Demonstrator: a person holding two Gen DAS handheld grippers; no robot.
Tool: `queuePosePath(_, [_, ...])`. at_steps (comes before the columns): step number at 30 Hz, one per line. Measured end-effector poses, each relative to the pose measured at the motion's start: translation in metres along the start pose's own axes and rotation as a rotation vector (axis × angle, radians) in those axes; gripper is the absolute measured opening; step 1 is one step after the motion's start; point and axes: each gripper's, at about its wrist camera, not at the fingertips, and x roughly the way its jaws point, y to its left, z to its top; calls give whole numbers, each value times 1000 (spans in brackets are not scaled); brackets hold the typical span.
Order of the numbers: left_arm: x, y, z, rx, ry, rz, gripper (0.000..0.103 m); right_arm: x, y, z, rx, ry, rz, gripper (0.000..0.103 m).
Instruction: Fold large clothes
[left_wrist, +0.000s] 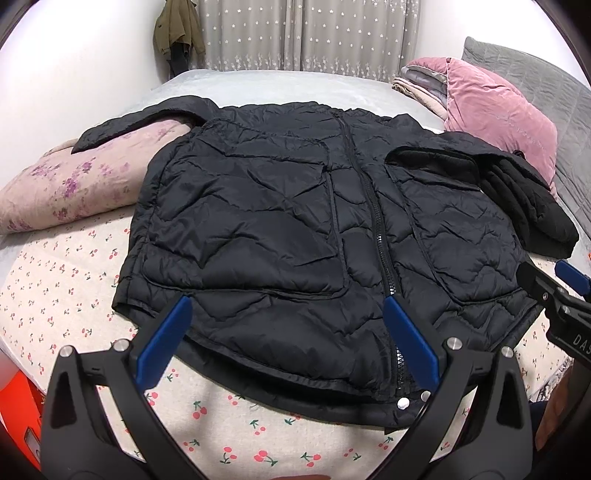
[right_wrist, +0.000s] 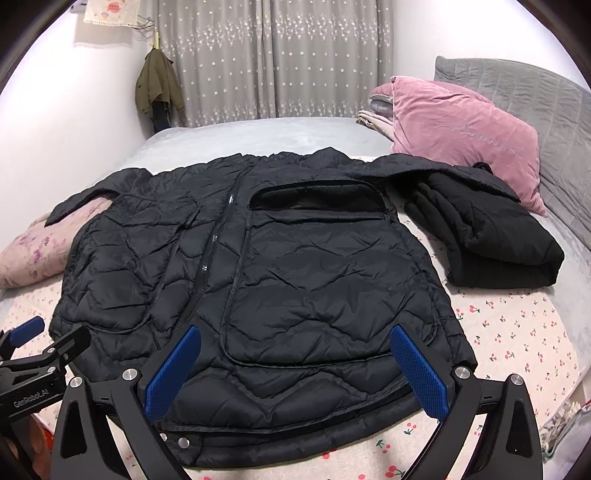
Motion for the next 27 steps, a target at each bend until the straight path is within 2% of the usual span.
queuePosePath(12, [0, 2, 0, -10, 1, -3, 103, 3, -3, 1, 7, 13, 9, 103])
queuePosePath(18, [2, 5, 0, -2, 46, 9, 103, 3, -4, 1, 6, -2, 3, 103])
queuePosePath(23, [3, 9, 0, -18, 44, 2, 103, 3, -4, 1, -1, -10, -16, 103])
queuePosePath(27, [5, 9, 0, -35, 83, -16, 103, 4, -5, 2, -3, 5, -31, 103])
